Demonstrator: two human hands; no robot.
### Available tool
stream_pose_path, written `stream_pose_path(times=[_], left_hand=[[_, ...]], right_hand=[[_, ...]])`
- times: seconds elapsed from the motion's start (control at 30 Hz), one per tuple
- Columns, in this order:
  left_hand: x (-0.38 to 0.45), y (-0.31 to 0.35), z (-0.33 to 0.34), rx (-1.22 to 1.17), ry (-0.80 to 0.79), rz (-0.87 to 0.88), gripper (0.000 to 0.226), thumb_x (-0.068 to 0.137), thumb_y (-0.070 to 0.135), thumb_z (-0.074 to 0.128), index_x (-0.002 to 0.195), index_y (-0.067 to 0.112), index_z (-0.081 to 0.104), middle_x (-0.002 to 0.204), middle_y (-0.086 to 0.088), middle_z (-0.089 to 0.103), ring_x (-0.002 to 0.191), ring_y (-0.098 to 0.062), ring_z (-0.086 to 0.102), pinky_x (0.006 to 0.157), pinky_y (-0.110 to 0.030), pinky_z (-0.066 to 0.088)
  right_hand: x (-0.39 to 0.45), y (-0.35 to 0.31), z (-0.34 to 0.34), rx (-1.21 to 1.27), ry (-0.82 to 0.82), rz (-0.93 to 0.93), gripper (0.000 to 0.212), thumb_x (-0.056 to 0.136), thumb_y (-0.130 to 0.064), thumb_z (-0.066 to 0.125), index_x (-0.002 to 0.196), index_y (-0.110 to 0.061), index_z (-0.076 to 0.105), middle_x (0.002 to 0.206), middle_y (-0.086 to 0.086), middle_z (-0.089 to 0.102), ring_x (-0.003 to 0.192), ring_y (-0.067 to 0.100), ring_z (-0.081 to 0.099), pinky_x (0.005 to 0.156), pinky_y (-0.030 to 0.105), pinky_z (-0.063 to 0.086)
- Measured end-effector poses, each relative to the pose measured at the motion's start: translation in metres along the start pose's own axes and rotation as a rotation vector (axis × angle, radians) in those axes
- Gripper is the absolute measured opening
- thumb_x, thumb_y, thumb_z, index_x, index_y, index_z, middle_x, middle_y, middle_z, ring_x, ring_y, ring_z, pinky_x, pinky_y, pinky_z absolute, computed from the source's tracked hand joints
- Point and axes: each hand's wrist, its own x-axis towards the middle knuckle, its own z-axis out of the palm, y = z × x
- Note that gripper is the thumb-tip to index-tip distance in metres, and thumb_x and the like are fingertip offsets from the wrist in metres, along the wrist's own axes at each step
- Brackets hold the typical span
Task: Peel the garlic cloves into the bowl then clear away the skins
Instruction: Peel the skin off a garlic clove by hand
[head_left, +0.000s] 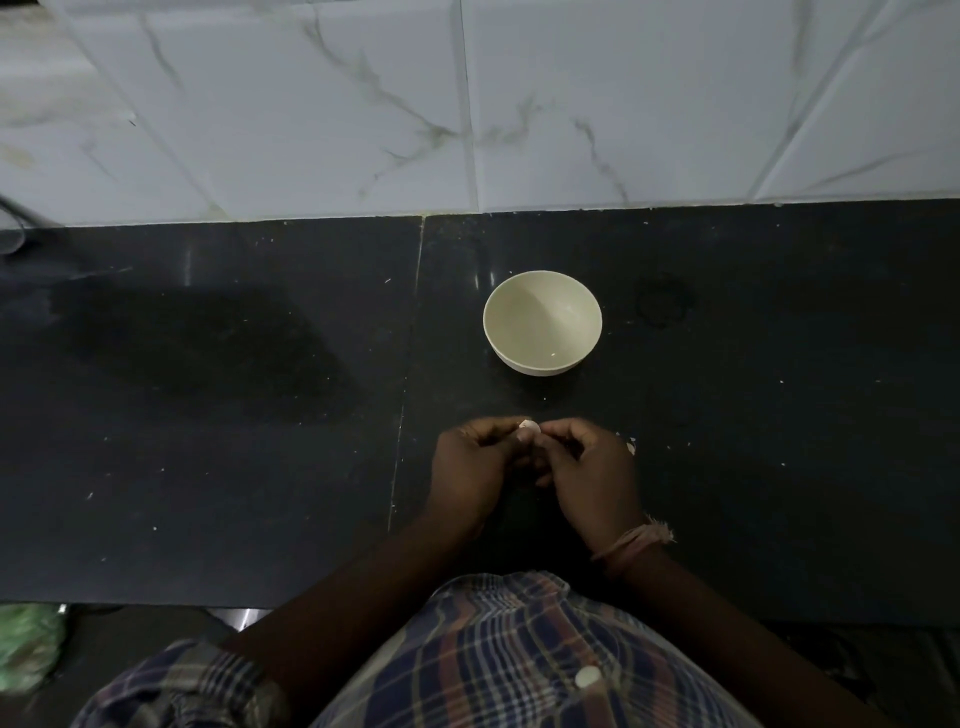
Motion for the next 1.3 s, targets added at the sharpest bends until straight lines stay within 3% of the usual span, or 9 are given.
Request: stream_pose_path(times=[0.13, 0.23, 0.37, 0.47, 0.57, 0.7, 0.97, 1.17, 1.3], left_hand=[[-0.001, 0.002, 0.001, 0.073, 0.013, 0.087, 0.017, 0.09, 0.001, 0.071, 0.103, 0.01, 0.078, 0.094, -0.008, 0.08, 0.088, -0.019, 0.076, 0.079, -0.027, 0.061], [-0.002, 0.006, 0.0, 0.133, 0.021, 0.165, 0.022, 0.088, 0.002, 0.074, 0.098, 0.02, 0.079, 0.092, 0.001, 0.08, 0.087, -0.009, 0.075, 0.078, -0.021, 0.057], [-0.005, 0.009, 0.0, 0.186, 0.02, 0.248, 0.027, 0.085, -0.002, 0.075, 0.094, 0.023, 0.079, 0.088, 0.009, 0.079, 0.083, -0.002, 0.073, 0.074, -0.015, 0.053], [-0.006, 0.008, -0.002, 0.228, 0.031, 0.304, 0.031, 0.083, -0.003, 0.076, 0.091, 0.026, 0.079, 0.089, 0.008, 0.079, 0.086, -0.007, 0.074, 0.079, -0.019, 0.056], [-0.007, 0.007, -0.004, 0.238, 0.018, 0.317, 0.031, 0.084, -0.003, 0.074, 0.09, 0.026, 0.079, 0.089, 0.007, 0.079, 0.086, -0.011, 0.076, 0.079, -0.023, 0.058], [-0.007, 0.005, -0.007, 0.344, 0.034, 0.388, 0.034, 0.084, -0.002, 0.074, 0.089, 0.031, 0.08, 0.088, 0.01, 0.079, 0.084, -0.01, 0.075, 0.081, -0.029, 0.06], [-0.001, 0.0, -0.01, 0.495, 0.06, 0.495, 0.031, 0.08, -0.002, 0.077, 0.092, 0.026, 0.081, 0.086, 0.012, 0.077, 0.082, -0.003, 0.072, 0.077, -0.02, 0.055], [-0.003, 0.001, -0.009, 0.438, 0.036, 0.517, 0.04, 0.08, -0.006, 0.076, 0.084, 0.033, 0.077, 0.085, 0.01, 0.077, 0.081, -0.005, 0.072, 0.075, -0.019, 0.055], [-0.003, 0.002, -0.009, 0.415, 0.005, 0.464, 0.031, 0.082, -0.008, 0.073, 0.087, 0.022, 0.078, 0.084, 0.008, 0.077, 0.079, -0.007, 0.073, 0.074, -0.021, 0.056]], right_hand=[[0.001, -0.002, -0.001, -0.035, 0.013, -0.066, 0.013, 0.095, -0.012, 0.068, 0.102, -0.013, 0.079, 0.087, -0.003, 0.077, 0.078, 0.007, 0.073, 0.074, 0.026, 0.061], [0.001, -0.006, -0.005, -0.158, 0.047, -0.181, 0.016, 0.095, -0.014, 0.068, 0.105, -0.016, 0.079, 0.097, -0.007, 0.076, 0.091, 0.004, 0.069, 0.081, 0.006, 0.047], [-0.003, -0.013, -0.006, -0.158, 0.079, -0.213, 0.016, 0.096, -0.014, 0.064, 0.105, -0.014, 0.078, 0.1, -0.005, 0.075, 0.093, -0.001, 0.066, 0.081, 0.001, 0.042], [-0.005, -0.017, -0.007, -0.128, 0.043, -0.213, 0.016, 0.097, -0.015, 0.064, 0.102, -0.017, 0.078, 0.095, -0.008, 0.075, 0.087, -0.012, 0.065, 0.078, 0.004, 0.045], [-0.008, -0.02, -0.011, -0.132, -0.005, -0.225, 0.019, 0.098, -0.02, 0.062, 0.101, -0.019, 0.081, 0.09, -0.011, 0.077, 0.084, -0.008, 0.068, 0.078, 0.011, 0.05], [-0.01, -0.023, -0.014, -0.071, 0.026, -0.24, 0.013, 0.094, -0.013, 0.069, 0.098, -0.015, 0.08, 0.083, -0.016, 0.074, 0.082, -0.01, 0.068, 0.075, 0.005, 0.047], [-0.009, -0.02, -0.013, -0.091, 0.042, -0.215, 0.006, 0.084, -0.015, 0.075, 0.088, -0.019, 0.078, 0.08, -0.009, 0.075, 0.077, 0.003, 0.07, 0.075, 0.026, 0.057], [-0.008, -0.021, -0.011, -0.125, 0.071, -0.219, 0.004, 0.083, -0.016, 0.076, 0.086, -0.019, 0.075, 0.076, -0.009, 0.072, 0.072, 0.002, 0.067, 0.068, 0.022, 0.054], [-0.007, -0.021, -0.012, -0.143, 0.054, -0.221, 0.004, 0.084, -0.017, 0.076, 0.088, -0.019, 0.076, 0.078, -0.01, 0.073, 0.075, 0.0, 0.067, 0.069, 0.013, 0.05]])
